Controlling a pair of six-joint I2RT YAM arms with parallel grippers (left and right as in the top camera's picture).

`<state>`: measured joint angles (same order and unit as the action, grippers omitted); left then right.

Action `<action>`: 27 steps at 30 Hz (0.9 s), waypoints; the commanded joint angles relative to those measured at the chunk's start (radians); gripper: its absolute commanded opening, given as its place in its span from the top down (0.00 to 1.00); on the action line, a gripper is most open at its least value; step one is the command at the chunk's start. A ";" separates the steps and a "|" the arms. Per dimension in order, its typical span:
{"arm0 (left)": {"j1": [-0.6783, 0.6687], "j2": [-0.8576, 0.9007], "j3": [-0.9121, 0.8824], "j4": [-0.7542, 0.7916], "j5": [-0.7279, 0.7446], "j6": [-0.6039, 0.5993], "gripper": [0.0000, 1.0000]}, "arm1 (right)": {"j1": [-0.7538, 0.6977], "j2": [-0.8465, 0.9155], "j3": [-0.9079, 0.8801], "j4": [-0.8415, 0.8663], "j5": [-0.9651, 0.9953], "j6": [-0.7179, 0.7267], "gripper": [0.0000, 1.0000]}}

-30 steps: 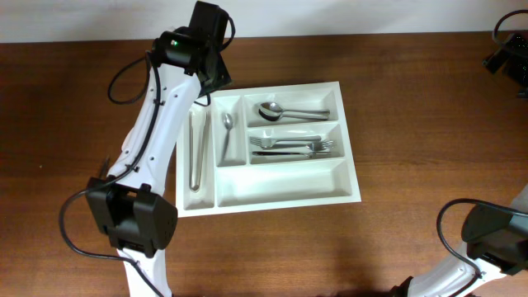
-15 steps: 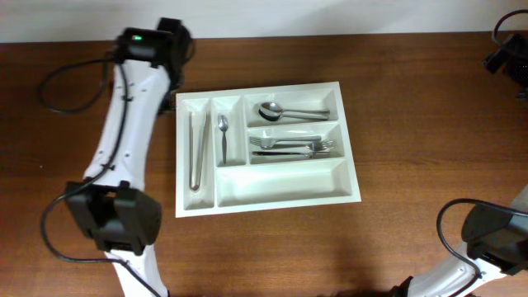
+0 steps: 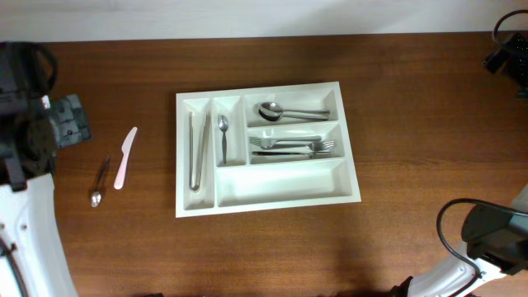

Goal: Pack container
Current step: 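Return the left gripper and grasp the thin metal teaspoon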

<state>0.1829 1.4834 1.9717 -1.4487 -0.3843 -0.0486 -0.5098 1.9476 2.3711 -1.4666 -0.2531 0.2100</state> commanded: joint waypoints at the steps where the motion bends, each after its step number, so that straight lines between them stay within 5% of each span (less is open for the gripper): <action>1: 0.080 0.116 -0.209 0.082 0.180 0.314 0.13 | -0.001 -0.005 -0.004 0.000 -0.004 0.008 0.01; 5: 0.127 0.219 -0.330 0.151 0.186 0.391 0.13 | -0.001 -0.005 -0.004 0.000 -0.002 0.008 0.01; 16: 0.183 0.526 -0.357 0.288 0.153 0.510 0.37 | -0.001 -0.005 -0.004 0.000 -0.002 0.009 0.01; 27: 0.249 0.702 -0.357 0.330 0.167 0.620 0.39 | -0.001 -0.005 -0.004 0.000 -0.002 0.008 0.01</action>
<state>0.4103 2.1620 1.6062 -1.1278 -0.2348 0.5316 -0.5098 1.9476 2.3711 -1.4666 -0.2531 0.2108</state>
